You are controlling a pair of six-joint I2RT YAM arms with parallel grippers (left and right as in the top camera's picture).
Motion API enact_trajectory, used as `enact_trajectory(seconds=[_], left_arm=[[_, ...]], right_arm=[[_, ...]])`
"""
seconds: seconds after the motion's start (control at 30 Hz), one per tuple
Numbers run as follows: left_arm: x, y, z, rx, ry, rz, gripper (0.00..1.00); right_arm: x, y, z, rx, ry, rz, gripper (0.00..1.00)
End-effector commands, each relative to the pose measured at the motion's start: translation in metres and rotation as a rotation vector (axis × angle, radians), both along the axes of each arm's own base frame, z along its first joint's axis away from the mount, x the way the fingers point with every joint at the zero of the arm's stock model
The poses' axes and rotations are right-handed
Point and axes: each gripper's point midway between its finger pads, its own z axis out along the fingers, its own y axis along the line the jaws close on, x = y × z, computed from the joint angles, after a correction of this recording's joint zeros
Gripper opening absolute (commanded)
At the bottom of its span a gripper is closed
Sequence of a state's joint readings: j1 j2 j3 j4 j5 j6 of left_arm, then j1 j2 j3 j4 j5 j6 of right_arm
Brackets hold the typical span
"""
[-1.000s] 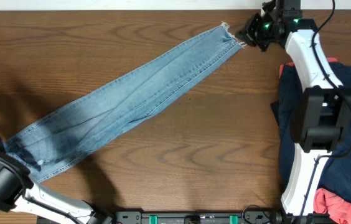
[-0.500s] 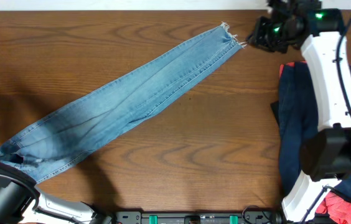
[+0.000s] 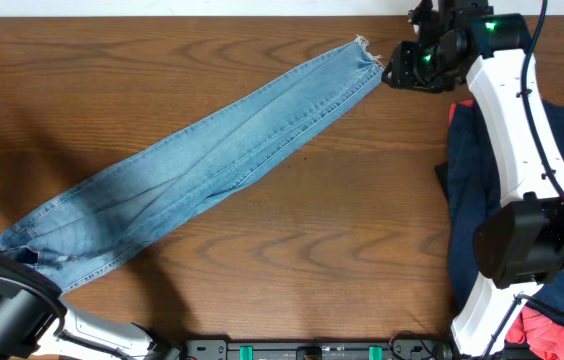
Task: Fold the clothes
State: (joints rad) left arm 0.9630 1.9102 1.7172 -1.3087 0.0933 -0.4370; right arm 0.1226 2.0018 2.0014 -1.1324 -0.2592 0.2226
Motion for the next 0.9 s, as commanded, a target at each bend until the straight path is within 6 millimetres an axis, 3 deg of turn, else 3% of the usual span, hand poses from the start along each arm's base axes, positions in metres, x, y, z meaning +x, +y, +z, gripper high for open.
enact_trajectory(seconds=[0.0, 0.13, 0.23, 0.4, 0.5, 0.7, 0.87], left_arm=[[0.025, -0.010, 0.016, -0.014, -0.132, -0.111, 0.54], [0.050, -0.024, 0.044, 0.008, -0.302, -0.249, 0.52], [0.062, -0.038, 0.068, 0.059, -0.375, -0.354, 0.52], [0.082, -0.078, 0.097, 0.119, -0.421, -0.526, 0.52], [0.094, -0.107, 0.106, 0.125, -0.427, -0.617, 0.52], [0.105, -0.141, 0.112, 0.172, -0.379, -0.747, 0.52], [0.108, -0.166, 0.112, 0.146, -0.372, -0.815, 0.52]], right_arm=[[0.008, 0.000, -0.013, -0.055, -0.006, 0.008, 0.46], [0.023, 0.005, -0.041, -0.031, 0.020, -0.014, 0.46], [0.039, 0.019, -0.066, 0.035, 0.025, 0.016, 0.46], [0.067, 0.038, -0.113, 0.144, 0.040, -0.015, 0.48], [0.083, 0.043, -0.148, 0.172, 0.051, -0.069, 0.62], [0.100, 0.052, -0.197, 0.217, 0.063, -0.134, 0.76], [0.102, 0.071, -0.223, 0.250, 0.081, -0.158, 0.76]])
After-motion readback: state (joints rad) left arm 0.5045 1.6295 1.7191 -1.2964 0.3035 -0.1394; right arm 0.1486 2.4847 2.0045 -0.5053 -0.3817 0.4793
